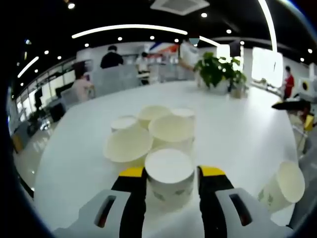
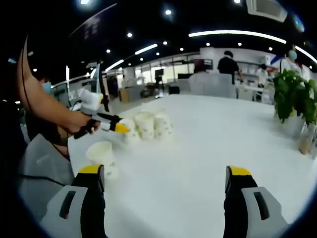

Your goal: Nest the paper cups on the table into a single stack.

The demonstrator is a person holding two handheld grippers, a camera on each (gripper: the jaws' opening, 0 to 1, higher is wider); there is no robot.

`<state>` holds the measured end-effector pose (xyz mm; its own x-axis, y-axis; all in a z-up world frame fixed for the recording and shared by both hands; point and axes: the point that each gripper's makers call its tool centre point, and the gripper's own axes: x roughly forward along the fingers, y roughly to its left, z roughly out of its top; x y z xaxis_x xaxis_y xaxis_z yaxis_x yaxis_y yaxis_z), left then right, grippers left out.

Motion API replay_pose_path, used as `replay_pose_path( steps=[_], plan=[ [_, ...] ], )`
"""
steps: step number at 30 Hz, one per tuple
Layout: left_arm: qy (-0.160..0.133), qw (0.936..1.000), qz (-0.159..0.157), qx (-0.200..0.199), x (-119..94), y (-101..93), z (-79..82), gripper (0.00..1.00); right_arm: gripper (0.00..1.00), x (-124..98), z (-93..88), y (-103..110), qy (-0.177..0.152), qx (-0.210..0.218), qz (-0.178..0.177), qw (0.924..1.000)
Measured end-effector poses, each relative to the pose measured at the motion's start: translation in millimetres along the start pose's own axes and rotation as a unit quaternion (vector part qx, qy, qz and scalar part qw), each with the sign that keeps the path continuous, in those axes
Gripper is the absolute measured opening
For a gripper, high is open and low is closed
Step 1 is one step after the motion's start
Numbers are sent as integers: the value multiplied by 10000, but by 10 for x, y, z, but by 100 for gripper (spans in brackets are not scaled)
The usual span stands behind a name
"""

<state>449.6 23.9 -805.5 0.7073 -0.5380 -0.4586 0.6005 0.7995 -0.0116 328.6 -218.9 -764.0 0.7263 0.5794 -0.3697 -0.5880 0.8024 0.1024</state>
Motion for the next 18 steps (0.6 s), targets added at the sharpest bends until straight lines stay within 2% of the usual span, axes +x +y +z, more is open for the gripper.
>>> replay_pose_path(
  steps=[7,8,9,11,16,18],
  plan=[
    [-45,9999,-106,104,10,-47,10,36,100,11,-16,16,4,13,20,10000],
    [9,9998,-136,156,11,-51,-6,37,100,12,-19,19,6,14,24,10000],
    [275,9994,-156,121,10,-62,-88,37,100,14,-25,22,13,13,29,10000],
    [217,9993,-181,231,14,-66,-74,37,100,18,-36,32,33,1,40,10000],
    [194,9993,-306,83,6,-107,-71,36,100,24,-40,52,35,17,66,10000],
    [220,9990,-329,209,2,-130,-83,35,100,23,-41,55,41,3,70,10000]
  ],
)
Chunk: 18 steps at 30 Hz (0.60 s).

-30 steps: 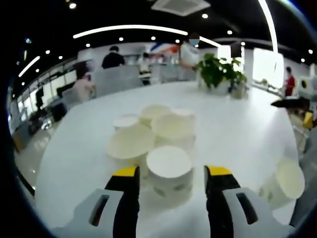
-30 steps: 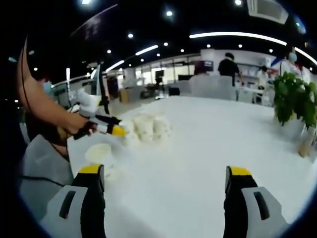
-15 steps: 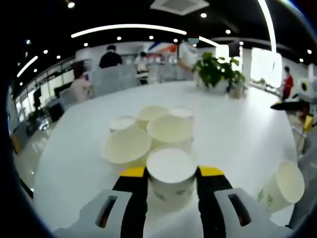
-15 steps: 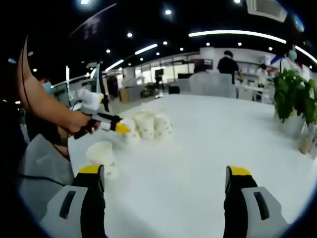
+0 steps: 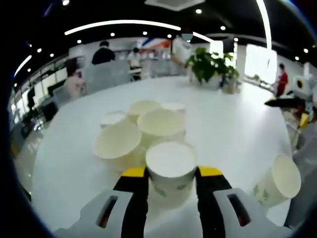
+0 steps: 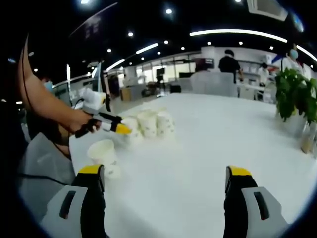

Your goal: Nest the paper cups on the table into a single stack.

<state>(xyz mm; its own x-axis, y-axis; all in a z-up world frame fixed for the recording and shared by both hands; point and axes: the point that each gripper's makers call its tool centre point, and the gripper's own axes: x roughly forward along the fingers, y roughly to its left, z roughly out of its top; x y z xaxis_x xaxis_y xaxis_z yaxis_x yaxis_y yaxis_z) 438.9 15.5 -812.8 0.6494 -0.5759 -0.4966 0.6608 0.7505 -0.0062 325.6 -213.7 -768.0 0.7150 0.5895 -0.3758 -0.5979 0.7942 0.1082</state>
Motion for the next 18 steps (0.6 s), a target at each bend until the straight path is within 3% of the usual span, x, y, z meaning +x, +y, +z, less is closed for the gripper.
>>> replay_pose_path(
  steps=[18],
  plan=[
    [-11,9998,-201,-13,-117,10,32,34,100,46,45,34,3,-39,60,10000]
  ],
)
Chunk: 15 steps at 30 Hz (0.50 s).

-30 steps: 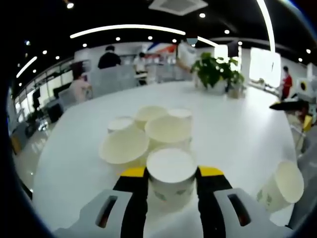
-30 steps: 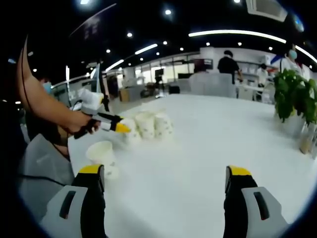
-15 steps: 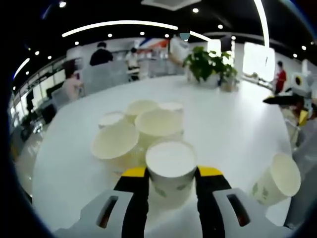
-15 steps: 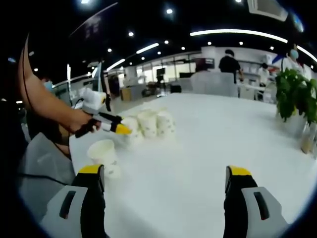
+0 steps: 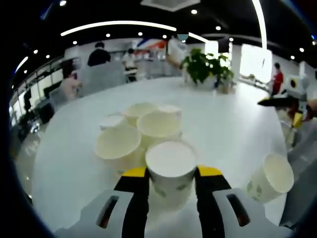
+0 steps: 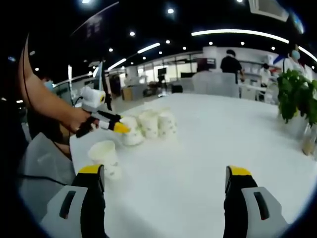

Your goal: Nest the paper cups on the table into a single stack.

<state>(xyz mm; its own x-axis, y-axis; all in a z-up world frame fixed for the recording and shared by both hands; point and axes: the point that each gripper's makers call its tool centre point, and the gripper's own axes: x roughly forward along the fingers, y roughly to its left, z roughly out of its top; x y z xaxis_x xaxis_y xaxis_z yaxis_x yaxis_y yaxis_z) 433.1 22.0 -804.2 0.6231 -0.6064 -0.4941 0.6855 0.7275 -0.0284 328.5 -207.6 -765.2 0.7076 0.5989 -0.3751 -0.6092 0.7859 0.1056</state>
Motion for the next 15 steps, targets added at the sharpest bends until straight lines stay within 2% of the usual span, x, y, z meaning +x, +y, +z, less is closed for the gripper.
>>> replay_pose_path(
  steps=[4,15],
  plan=[
    [57,10000,-24,4,-49,-3,8,34,100,7,15,-1,-1,-21,11,10000],
    [-22,9999,-104,75,-209,38,279,34,100,13,32,20,0,-64,45,10000]
  ],
)
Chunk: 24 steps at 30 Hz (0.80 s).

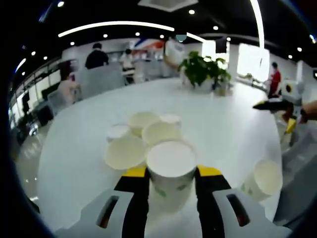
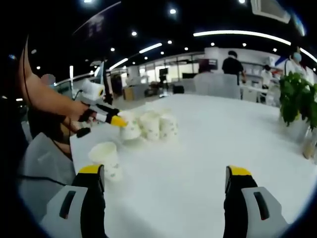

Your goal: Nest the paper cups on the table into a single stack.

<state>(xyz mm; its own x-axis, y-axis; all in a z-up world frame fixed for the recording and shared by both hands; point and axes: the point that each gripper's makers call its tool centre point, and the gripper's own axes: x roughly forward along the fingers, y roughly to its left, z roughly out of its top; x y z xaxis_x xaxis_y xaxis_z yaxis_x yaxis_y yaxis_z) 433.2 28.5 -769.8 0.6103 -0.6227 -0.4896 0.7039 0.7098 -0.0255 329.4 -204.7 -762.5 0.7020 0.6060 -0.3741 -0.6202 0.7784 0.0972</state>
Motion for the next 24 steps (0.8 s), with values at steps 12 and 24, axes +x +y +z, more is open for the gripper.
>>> replay_pose_path(
  steps=[12,24],
  plan=[
    [209,9996,-168,42,-70,34,185,34,100,-4,-3,22,4,-20,20,10000],
    [117,9992,-370,113,-168,46,538,34,100,4,-2,24,-7,-39,36,10000]
  ],
)
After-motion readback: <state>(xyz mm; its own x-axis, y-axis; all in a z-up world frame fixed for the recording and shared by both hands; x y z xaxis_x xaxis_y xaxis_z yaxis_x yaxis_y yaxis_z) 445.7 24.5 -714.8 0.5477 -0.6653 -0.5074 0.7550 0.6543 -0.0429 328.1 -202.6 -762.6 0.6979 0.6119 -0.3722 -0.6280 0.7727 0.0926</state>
